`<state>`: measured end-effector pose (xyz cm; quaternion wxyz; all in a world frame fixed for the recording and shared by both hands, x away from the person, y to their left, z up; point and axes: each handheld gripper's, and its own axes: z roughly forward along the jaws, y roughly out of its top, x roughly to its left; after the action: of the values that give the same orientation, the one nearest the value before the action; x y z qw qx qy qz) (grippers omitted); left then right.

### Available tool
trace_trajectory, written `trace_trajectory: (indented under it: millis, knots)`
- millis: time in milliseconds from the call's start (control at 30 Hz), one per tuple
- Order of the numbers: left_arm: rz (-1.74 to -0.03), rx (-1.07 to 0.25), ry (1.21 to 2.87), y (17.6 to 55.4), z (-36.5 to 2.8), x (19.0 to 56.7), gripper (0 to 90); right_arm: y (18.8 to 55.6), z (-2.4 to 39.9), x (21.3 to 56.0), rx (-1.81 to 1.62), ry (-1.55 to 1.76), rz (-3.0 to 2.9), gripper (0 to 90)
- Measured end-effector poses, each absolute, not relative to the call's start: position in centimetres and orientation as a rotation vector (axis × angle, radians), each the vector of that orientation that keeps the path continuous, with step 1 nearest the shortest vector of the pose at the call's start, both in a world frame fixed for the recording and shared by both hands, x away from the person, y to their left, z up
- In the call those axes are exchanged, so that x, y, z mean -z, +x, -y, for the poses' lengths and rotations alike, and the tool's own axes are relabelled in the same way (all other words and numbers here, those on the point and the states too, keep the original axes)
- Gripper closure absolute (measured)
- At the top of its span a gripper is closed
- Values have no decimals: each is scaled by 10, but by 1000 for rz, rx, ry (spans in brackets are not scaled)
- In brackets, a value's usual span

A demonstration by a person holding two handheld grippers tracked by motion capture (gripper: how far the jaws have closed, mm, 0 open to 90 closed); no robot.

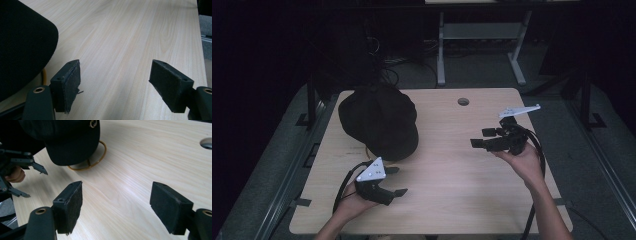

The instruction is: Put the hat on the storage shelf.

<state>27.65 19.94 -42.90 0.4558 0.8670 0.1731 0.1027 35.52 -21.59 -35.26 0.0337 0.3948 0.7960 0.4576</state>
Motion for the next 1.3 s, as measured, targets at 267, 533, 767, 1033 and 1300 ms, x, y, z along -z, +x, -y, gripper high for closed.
trace_trajectory:
  millis: [267, 533, 767, 1033, 1300]
  knots:
    - [-430, -250, 2137, 276, -198, 430, 243, 342, 231, 365, -1394, 1246, -2431, 252]
    - [-427, -250, 2148, 277, -198, 431, 243, 327, 249, 380, -1387, 1288, -2416, 252]
    - [-436, -250, 2147, 277, -198, 432, 243, 316, 259, 389, -1366, 1312, -2412, 239]
    - [-450, -251, 2141, 277, -198, 432, 242, 306, 264, 398, -1343, 1335, -2415, 228]
    - [-457, -241, 2133, 278, -199, 433, 235, 296, 266, 412, -1336, 1356, -2434, 223]
